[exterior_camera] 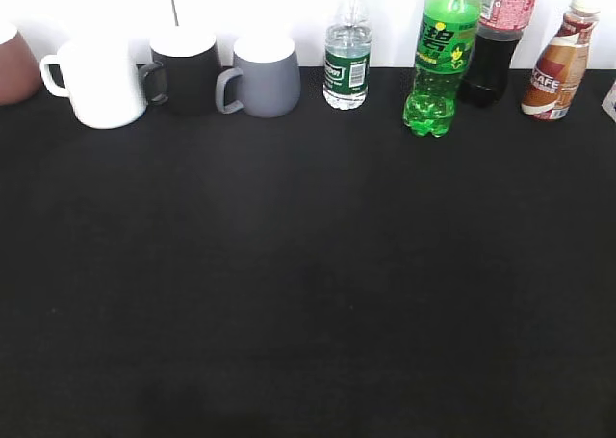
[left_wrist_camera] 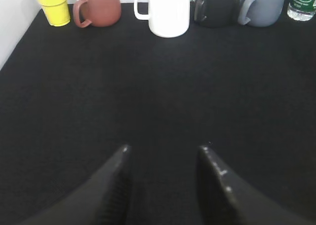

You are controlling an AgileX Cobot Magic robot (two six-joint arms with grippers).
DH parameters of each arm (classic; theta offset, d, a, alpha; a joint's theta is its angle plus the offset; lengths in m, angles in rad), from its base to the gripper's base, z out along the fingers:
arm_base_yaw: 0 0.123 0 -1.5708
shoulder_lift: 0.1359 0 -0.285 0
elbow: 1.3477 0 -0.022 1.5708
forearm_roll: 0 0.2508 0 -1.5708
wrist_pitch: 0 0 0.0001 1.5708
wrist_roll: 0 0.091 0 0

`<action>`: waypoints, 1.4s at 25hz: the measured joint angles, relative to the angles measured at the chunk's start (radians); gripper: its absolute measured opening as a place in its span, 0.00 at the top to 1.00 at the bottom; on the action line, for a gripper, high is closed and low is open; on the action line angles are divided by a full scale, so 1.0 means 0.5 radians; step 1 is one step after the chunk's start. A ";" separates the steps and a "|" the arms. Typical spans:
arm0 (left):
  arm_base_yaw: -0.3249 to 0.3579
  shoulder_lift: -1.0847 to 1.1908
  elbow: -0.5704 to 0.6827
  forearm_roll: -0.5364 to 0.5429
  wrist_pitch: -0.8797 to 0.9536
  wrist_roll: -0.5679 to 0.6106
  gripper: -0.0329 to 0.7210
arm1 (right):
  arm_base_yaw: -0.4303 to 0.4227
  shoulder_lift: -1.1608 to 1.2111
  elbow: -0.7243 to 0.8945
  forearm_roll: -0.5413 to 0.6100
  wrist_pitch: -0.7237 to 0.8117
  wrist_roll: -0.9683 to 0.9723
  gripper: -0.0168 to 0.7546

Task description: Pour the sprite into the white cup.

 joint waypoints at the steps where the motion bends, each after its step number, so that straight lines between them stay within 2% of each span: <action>1: 0.000 0.000 0.001 0.000 0.000 0.000 0.47 | 0.000 0.000 0.000 0.006 0.000 0.005 0.30; 6: 0.000 0.000 0.001 0.000 0.000 0.000 0.58 | 0.000 0.000 0.000 0.015 0.001 0.012 0.30; 11: 0.000 0.000 0.001 0.000 0.000 0.000 0.63 | -0.022 0.000 0.000 0.015 0.001 0.012 0.30; 13: 0.000 0.000 0.001 0.000 0.000 0.000 0.64 | -0.230 0.000 0.000 0.017 0.001 0.012 0.30; 17: -0.007 0.000 0.001 0.000 0.000 0.000 0.64 | -0.908 0.000 0.000 0.017 0.004 0.014 0.30; 19: -0.090 0.017 0.001 0.000 -0.003 0.000 0.64 | -1.152 0.000 0.000 0.017 0.004 0.014 0.30; 20: -0.170 0.038 0.002 0.000 -0.004 0.000 0.64 | -1.205 0.000 0.000 0.017 0.004 0.014 0.30; 22: -0.221 0.032 0.002 0.000 -0.006 0.000 0.64 | -1.222 0.000 0.000 0.017 0.004 0.014 0.30; 26: -0.091 0.002 0.002 -0.002 -0.013 0.000 0.64 | -1.222 -0.128 0.000 0.019 0.003 0.016 0.30; 35: -0.005 0.002 0.002 -0.002 -0.013 0.000 0.64 | -1.156 -0.128 0.008 0.025 0.003 0.016 0.30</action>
